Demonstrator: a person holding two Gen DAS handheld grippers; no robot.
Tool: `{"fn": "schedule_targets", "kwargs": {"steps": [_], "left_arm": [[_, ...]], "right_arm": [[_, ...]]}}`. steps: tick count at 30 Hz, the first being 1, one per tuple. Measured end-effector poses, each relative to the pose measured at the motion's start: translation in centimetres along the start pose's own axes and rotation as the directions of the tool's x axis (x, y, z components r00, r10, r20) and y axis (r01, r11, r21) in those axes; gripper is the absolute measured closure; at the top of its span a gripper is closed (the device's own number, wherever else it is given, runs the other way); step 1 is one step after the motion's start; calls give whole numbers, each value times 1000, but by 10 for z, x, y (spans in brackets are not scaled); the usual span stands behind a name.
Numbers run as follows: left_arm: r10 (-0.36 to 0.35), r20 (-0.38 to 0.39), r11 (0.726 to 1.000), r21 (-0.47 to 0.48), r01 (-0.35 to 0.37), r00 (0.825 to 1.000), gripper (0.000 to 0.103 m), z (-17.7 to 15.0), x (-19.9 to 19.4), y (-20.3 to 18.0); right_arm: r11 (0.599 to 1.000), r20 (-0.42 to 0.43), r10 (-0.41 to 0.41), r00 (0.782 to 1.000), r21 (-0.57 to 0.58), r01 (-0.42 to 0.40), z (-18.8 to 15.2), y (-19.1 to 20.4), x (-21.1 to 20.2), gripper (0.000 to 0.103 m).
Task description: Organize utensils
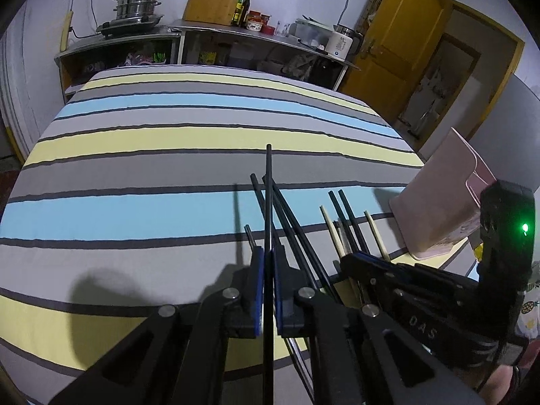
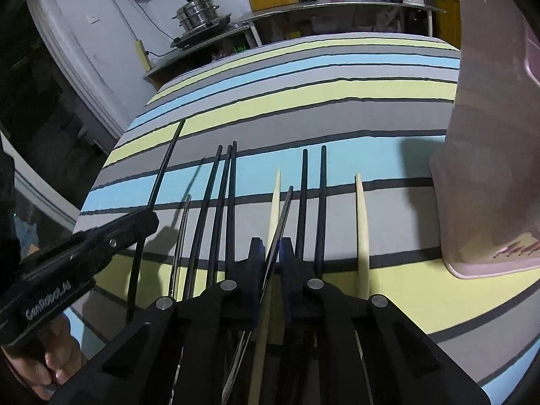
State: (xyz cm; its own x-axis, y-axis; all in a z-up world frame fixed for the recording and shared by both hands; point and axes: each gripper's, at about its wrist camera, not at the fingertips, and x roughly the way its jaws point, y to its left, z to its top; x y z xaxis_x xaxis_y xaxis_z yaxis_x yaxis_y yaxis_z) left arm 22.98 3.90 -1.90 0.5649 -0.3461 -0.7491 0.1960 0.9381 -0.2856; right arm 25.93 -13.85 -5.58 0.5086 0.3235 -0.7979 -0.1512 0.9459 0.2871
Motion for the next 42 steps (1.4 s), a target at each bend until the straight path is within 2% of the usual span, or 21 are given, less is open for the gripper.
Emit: {"fn": "schedule_targets", "kwargs": {"steps": [8, 16, 27, 31, 38, 42], "left_arm": [[-25, 20, 1000, -5, 25, 999, 97, 1, -14, -3], [-20, 42, 1000, -3, 20, 999, 97, 2, -30, -8], [-8, 45, 998, -59, 11, 999, 97, -4, -34, 10], [25, 2, 996, -88, -25, 1000, 97, -10, -25, 21], [99, -70, 989, -106, -106, 993, 97, -25, -6, 34], [117, -81, 986, -106, -125, 990, 97, -31, -3, 39]], "right_arm": [[1000, 17, 19, 1000, -23, -18, 2, 5, -14, 97], [998, 38, 42, 998, -41, -41, 4, 12, -28, 99], [999, -19, 15, 1000, -35, -16, 6, 7, -3, 99], [999, -27, -9, 1000, -42, 8, 7, 8, 4, 97], [1000, -34, -1, 999, -13, 0, 10, 2, 7, 96], [1000, -33, -1, 999, -22, 0, 10, 5, 3, 96]]}}
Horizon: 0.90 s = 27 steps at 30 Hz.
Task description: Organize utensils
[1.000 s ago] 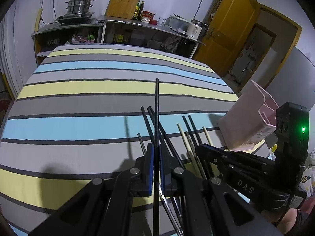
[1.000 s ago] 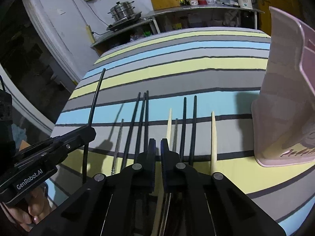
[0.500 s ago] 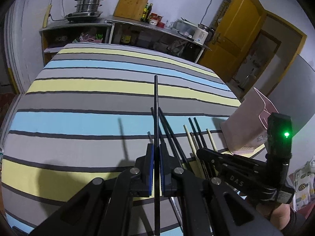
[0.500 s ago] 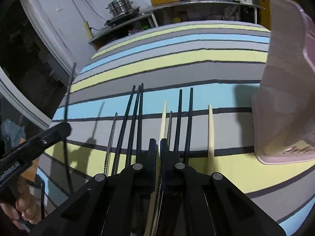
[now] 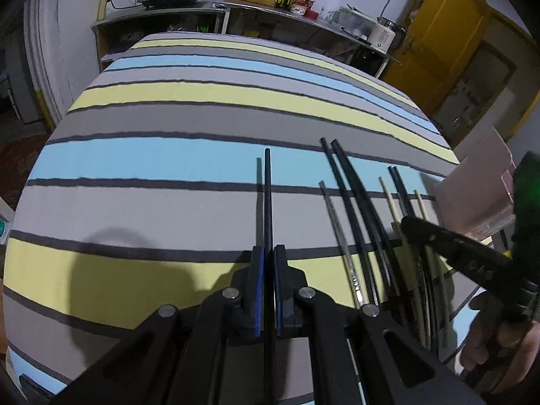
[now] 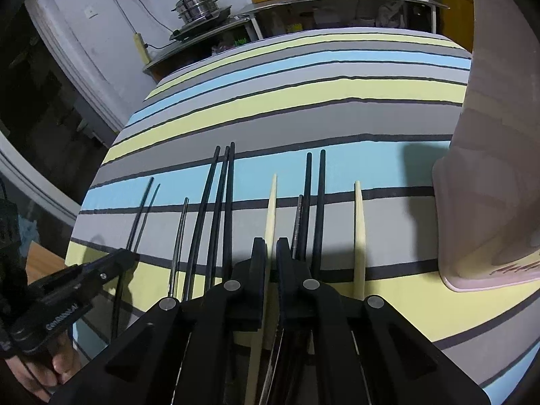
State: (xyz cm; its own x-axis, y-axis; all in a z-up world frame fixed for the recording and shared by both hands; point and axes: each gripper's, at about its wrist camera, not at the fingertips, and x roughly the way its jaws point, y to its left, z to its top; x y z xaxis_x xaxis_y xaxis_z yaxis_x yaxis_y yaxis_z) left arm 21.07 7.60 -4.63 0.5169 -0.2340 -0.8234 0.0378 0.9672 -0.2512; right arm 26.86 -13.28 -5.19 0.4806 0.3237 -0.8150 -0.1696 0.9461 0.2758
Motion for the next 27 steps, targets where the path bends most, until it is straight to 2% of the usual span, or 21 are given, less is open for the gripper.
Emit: {"fn": "schedule_targets", "kwargs": {"steps": [3, 6, 11, 17, 27], "left_arm": [[11, 6, 1000, -3, -11, 1000, 97, 1, -1, 2], [30, 17, 999, -10, -30, 999, 97, 1, -3, 6], [57, 26, 998, -36, -56, 998, 97, 0, -7, 18], [71, 27, 997, -42, -70, 997, 97, 1, -8, 25], [106, -5, 994, -25, -106, 994, 96, 17, 2, 20]], "right_arm": [[997, 18, 41, 999, -66, -40, -3, 16, -9, 96], [989, -2, 97, 995, -109, -97, -3, 33, -3, 93], [980, -34, 129, 991, -151, -133, -5, 53, 11, 92], [981, -65, 108, 992, -157, -117, -1, 61, 30, 92], [983, -76, 71, 995, -164, -83, 11, 70, 39, 92]]}}
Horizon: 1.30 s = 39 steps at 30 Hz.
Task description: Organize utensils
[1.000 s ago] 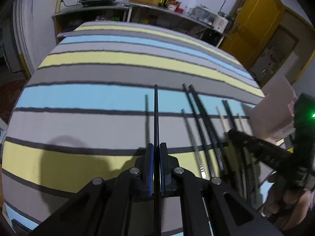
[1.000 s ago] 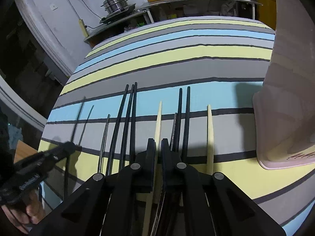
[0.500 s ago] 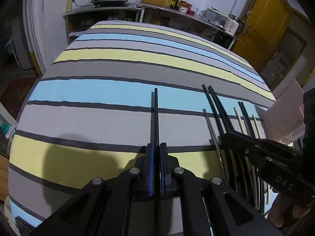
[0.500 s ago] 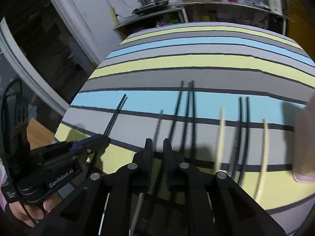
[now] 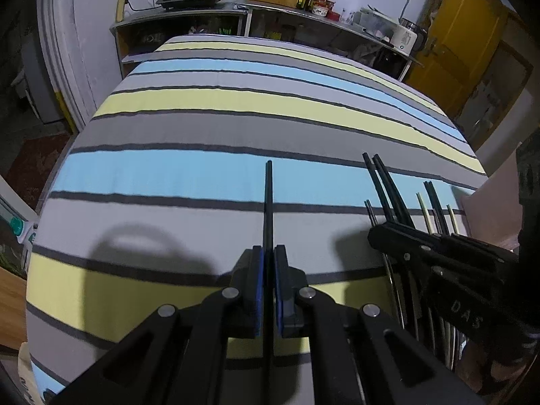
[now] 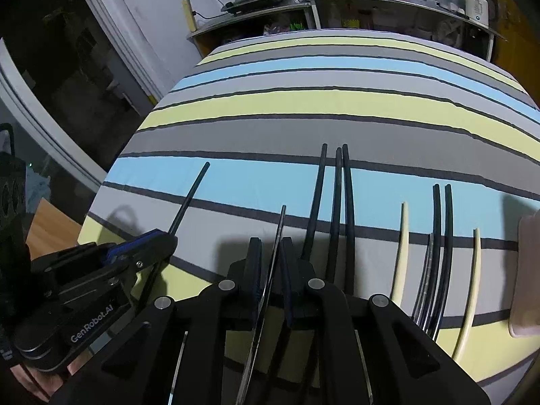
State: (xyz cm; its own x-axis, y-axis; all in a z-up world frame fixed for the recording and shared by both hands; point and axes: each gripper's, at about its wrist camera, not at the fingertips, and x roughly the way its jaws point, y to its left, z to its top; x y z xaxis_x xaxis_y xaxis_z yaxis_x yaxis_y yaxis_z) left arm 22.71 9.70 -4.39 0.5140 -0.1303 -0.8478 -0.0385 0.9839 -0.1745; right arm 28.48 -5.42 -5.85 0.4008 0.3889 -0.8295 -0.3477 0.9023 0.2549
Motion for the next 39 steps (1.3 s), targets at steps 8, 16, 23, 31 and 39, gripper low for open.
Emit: {"fn": "schedule_targets", "kwargs": {"steps": [8, 16, 23, 31, 39], "left_arm": [[50, -8, 997, 66, -50, 999, 95, 15, 8, -9], [13, 28, 998, 61, -14, 1000, 97, 15, -14, -5], [-48, 120, 997, 73, 40, 992, 97, 17, -74, -9], [-100, 211, 990, 116, 77, 972, 98, 17, -135, -15], [-128, 245, 984, 156, 91, 961, 98, 16, -163, -30]], "right_arm": [[1000, -19, -2, 1000, -19, 1, 2, 2, -1, 97], [998, 35, 51, 998, -25, -50, 2, 7, -29, 98], [997, 109, 67, 992, -41, -63, 1, 13, -73, 98], [996, 203, 80, 976, -61, -69, -9, 24, -132, 98], [996, 262, 79, 962, -58, -66, -22, 22, -167, 98]]}}
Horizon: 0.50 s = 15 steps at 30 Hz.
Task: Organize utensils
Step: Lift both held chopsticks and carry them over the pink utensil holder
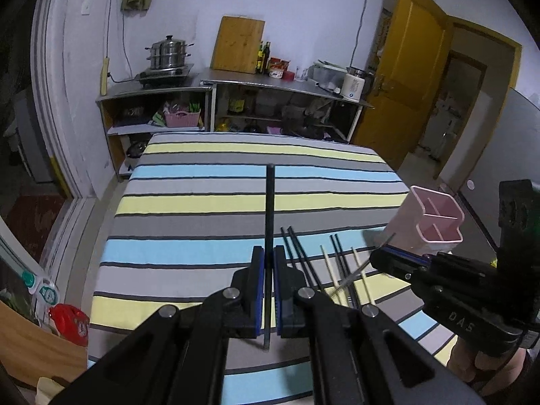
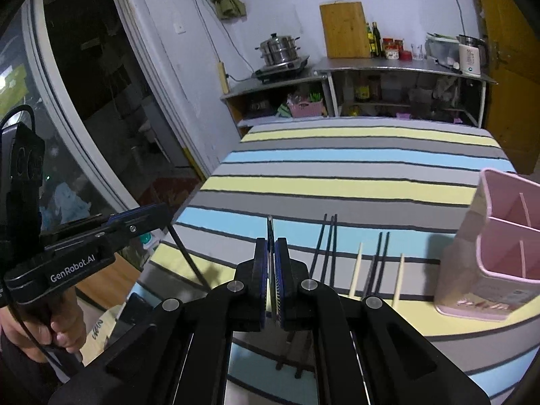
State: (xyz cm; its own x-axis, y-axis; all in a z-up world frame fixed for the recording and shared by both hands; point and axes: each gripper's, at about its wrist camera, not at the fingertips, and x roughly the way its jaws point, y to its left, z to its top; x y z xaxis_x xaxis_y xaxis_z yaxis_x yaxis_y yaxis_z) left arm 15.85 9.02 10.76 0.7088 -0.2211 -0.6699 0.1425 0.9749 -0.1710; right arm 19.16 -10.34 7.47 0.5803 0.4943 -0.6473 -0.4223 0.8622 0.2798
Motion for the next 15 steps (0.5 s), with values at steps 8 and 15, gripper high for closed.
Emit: {"fn": "schedule_targets", "kwargs": {"steps": [8, 15], "left_arm": [[-62, 11, 998, 20, 62, 998, 98, 19, -2, -27], [-163, 30, 985, 61, 161, 986, 98, 44, 0, -74]], "right_arm": [[1000, 64, -9, 998, 26, 8, 10, -23, -40, 98], [997, 139, -54, 989, 65, 45, 26, -56, -87, 98]]}}
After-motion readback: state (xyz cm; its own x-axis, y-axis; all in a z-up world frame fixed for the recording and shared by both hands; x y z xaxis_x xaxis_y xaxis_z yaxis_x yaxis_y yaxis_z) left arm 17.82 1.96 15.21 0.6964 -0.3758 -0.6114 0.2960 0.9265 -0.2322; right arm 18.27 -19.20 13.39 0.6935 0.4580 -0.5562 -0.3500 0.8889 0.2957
